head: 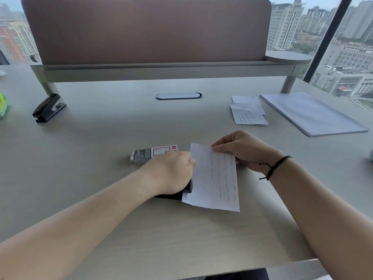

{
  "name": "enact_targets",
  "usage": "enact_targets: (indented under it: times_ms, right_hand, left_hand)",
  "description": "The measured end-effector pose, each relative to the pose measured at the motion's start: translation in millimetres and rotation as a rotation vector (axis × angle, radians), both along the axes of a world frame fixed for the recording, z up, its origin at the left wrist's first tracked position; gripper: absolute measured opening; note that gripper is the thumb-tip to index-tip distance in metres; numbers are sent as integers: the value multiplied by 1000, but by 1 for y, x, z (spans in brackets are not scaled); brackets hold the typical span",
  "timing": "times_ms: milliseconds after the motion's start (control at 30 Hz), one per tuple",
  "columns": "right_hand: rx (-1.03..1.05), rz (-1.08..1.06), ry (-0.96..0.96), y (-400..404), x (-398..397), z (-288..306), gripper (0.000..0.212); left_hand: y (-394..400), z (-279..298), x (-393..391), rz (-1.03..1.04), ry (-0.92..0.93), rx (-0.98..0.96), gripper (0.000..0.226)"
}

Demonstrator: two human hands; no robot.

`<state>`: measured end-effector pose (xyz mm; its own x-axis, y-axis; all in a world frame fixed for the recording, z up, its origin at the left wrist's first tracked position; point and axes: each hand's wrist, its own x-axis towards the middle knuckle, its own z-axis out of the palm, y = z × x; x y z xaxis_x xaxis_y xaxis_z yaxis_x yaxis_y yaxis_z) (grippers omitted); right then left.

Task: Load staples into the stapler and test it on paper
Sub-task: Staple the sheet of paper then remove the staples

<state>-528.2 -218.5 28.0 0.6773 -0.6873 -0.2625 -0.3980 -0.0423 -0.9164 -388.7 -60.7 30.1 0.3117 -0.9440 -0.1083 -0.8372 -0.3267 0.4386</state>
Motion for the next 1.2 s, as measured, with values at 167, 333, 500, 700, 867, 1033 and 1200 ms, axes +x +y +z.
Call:
enact_targets:
  times_ms: [167,333,500,700,867,1033,1200]
  right_hand:
    - [6,1,0,0,1,0,7]
    - [5,9,-17,-4,0,-5,13]
    - [-33,13,-18,-4,2,-10,12]
    - [-132,30,-19,3,0,-13,12]
    - [-250,25,23,11,-5,-9,16]
    - [-52,-23,-113,2,-23,-2,18]
    - [229,0,-325,-1,-34,2,28]
  left_hand:
    - [0,-5,-3,0,-98,27,38]
    - [0,-6,-6,5,-154,-4,36]
    - [-1,-12,-4,-36,-210,17,33]
    - [2,-14,-2,-64,-221,-13,34]
    - [20,-10,-5,30,-185,-340,35]
    - [23,-1,14,167,-162,-443,34]
    - [34,2,20,-51,-197,-656,8]
